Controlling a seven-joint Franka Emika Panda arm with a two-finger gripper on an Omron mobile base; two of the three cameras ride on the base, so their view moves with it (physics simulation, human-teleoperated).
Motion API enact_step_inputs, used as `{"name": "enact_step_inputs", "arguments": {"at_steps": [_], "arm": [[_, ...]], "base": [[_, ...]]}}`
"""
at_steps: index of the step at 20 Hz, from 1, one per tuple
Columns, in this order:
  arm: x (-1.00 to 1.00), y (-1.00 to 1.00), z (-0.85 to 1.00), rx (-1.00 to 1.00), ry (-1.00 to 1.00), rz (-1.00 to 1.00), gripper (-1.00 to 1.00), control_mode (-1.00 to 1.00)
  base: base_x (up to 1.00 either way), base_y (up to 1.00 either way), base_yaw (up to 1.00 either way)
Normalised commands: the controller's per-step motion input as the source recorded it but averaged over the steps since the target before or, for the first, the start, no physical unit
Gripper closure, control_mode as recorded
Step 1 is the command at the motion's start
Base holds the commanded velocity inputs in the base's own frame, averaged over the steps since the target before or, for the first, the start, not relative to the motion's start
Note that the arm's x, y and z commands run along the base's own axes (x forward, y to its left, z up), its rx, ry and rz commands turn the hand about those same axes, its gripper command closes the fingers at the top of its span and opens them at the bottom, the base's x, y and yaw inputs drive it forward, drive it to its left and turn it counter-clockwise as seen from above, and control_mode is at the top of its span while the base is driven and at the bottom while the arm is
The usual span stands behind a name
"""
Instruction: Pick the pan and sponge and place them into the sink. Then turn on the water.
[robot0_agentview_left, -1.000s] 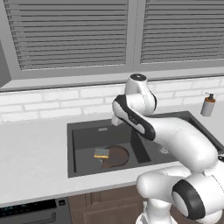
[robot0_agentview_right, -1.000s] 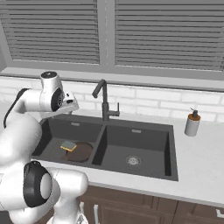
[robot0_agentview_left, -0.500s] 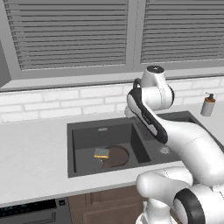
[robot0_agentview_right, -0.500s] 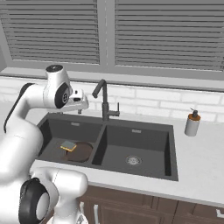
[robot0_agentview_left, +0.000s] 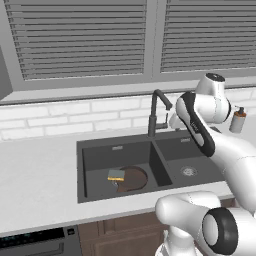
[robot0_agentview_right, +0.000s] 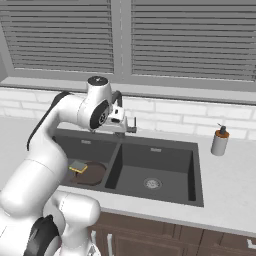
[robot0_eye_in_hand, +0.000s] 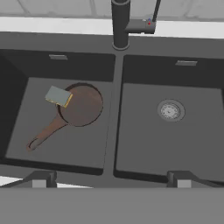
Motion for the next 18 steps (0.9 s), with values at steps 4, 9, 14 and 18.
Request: {"name": "enact_step_inputs", "arguments": {"at_steps": [4,9,14,18], "arm": [[0.31,-0.93,-0.01,0.22,0.12,0.0,-1.0,-1.0],[0.4,-0.73,-0.27,0.29,0.03,0.0,-1.0,-1.0],[0.31,-0.55,-0.41,0.37,0.0,0.0,-1.0,-1.0],[0.08,-0.11,-0.27,0.18,-0.03,0.0,-1.0,-1.0]], "base": [[0.0,0.0,0.0],[0.0,0.0,0.0],[0.0,0.0,0.0],[0.0,0.0,0.0]]}}
